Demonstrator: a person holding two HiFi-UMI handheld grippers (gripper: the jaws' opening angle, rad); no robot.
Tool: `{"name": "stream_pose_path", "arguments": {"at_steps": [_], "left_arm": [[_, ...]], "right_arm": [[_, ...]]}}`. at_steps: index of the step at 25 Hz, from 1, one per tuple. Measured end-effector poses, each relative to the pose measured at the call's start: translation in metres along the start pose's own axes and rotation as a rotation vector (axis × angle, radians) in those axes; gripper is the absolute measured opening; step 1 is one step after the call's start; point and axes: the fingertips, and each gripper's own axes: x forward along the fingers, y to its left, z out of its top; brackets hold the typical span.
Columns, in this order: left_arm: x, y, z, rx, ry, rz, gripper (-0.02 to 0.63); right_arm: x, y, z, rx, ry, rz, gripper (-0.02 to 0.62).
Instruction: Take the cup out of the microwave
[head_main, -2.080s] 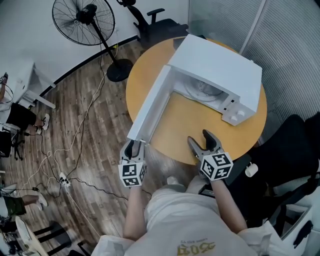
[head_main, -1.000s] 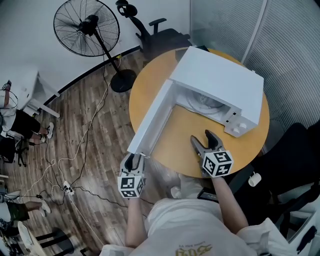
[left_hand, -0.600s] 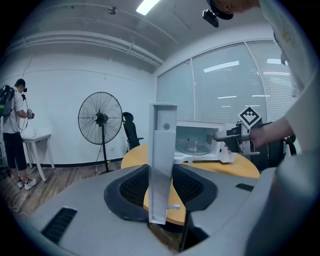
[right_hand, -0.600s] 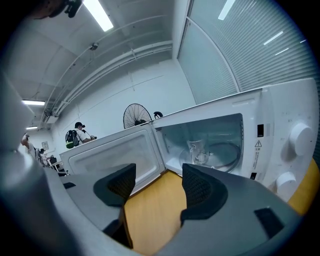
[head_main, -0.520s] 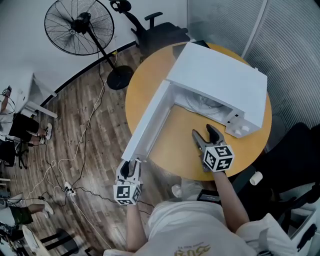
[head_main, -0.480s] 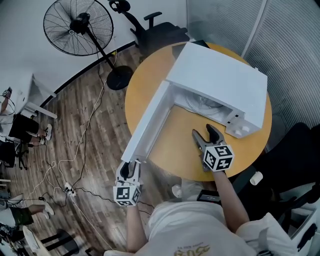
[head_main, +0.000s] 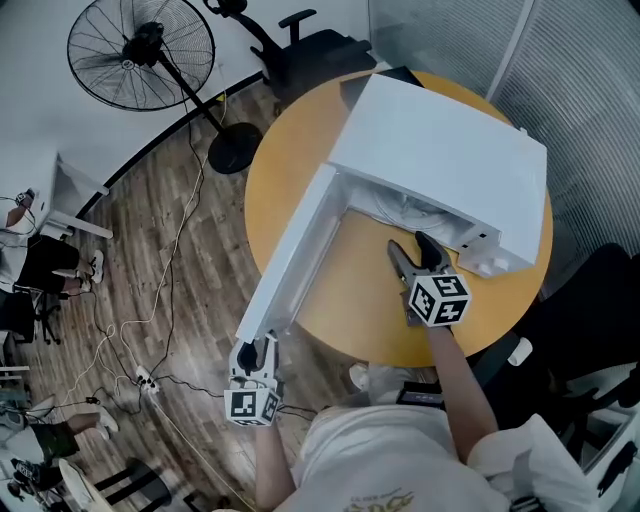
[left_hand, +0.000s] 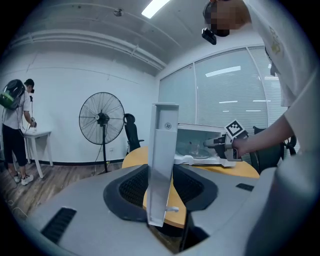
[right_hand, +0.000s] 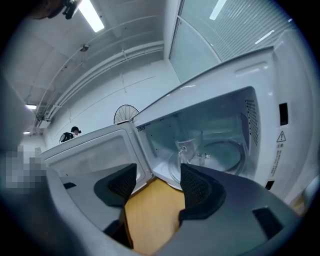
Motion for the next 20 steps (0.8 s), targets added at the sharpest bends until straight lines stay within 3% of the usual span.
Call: {"name": "stream_pose_path", "arguments": {"at_steps": [20], "left_arm": [[0.003, 0.009, 0.004, -0.037, 0.007, 0.028, 0.175]], "right_arm": [[0.057, -0.049, 0.009, 0.106, -0.041, -0.004, 0.244]]}}
